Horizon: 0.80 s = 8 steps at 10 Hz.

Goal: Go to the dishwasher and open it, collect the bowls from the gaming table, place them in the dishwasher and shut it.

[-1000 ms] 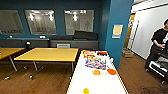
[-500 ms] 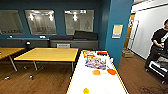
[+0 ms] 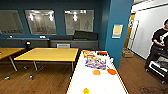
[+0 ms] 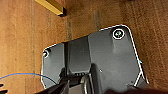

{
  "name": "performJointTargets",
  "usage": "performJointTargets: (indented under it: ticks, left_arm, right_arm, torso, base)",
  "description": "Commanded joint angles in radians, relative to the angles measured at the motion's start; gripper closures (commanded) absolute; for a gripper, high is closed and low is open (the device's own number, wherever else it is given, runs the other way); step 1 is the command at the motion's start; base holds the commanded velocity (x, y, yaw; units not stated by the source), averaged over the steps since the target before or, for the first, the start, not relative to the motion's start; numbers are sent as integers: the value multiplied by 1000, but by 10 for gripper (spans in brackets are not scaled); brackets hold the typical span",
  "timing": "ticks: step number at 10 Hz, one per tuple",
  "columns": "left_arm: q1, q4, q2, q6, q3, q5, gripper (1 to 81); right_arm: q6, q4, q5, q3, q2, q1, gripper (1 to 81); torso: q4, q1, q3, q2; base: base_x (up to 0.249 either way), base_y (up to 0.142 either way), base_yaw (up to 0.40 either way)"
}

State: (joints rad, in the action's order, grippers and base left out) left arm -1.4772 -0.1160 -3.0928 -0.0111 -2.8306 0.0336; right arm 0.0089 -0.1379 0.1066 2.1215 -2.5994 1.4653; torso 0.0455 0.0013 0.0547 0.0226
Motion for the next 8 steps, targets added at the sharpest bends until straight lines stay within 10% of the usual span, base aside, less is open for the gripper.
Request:
performJointTargets:
  ticks: [1,5,8]
  left_arm:
    - [50,4,-6,3,-1,-47,10]
    - [50,4,-8,3,-1,-47,10]
    - [51,6,-8,2,-1,-47,10]
  right_arm:
    - [49,-129,77,-463,421,-78,10]
    - [49,-196,117,-809,765,-211,10]
    - [48,-243,110,-944,916,-341,10]
  torso:
    - [0,0,0,0]
    - [0,0,0,0]
    - [0,0,99,0]
  base:
    - [0,0,0]
    - [0,0,0]
    - [0,0,0]
